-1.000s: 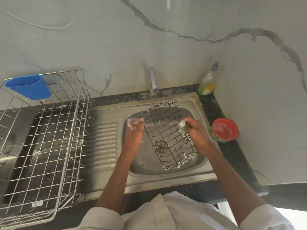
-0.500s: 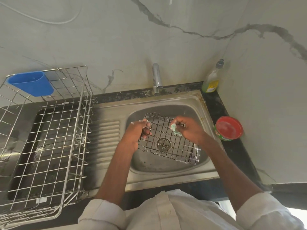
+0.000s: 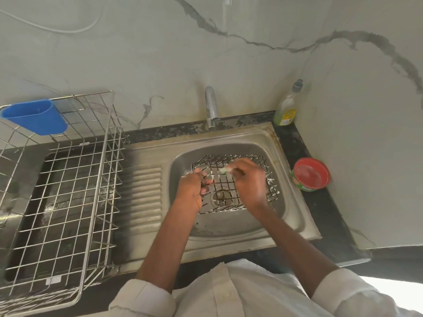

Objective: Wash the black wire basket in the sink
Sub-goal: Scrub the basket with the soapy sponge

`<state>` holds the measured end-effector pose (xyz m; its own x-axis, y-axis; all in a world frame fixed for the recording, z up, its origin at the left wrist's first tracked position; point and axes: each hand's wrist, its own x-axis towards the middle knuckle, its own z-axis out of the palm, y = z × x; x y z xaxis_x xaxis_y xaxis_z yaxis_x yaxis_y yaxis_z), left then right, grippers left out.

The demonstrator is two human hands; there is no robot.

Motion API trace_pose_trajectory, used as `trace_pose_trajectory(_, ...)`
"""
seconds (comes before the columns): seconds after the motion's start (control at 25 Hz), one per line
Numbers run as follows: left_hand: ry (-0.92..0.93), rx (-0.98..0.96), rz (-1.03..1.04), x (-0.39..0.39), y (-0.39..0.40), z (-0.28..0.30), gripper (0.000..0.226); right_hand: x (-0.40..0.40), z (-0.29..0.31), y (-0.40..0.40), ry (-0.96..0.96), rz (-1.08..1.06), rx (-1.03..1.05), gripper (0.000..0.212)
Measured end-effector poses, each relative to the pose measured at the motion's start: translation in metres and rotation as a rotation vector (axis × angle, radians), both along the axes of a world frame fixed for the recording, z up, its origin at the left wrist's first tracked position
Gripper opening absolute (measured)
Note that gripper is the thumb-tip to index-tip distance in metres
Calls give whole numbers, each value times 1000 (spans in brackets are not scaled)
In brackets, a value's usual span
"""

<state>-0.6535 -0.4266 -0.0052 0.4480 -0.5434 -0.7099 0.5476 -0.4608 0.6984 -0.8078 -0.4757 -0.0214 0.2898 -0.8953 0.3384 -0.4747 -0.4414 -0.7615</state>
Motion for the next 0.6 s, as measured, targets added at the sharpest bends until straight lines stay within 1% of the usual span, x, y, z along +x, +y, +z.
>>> trace_pose_trajectory(0.08,10,7,32,3,3,0,17,-19,-5,-11,19,-221,117,30)
trace_pose_trajectory(0.12,5,16,32,3,4,0,16,-19,-5,-13,39,-276,147,30)
trace_pose_trajectory(0.16,4,19,27,3,4,0,15,-14,-3,-12,62,-279,157,30)
trace_pose_trajectory(0.2,0,26,18,2,3,-1,15,-8,0,-8,87,-235,164,29)
trace_pose_trajectory(0.32,0,45,7,4,1,-4,18,0,7,-1,212,-12,179,29)
trace_pose_trajectory(0.4,17,52,4,9,3,-6,17,-8,9,-7,272,65,204,33)
trace_pose_trajectory(0.52,36,36,11,12,6,-9,16,-22,7,-18,324,-8,281,22)
trace_pose_trajectory(0.6,9,19,-8,10,6,-7,18,-16,10,-17,306,-77,327,22)
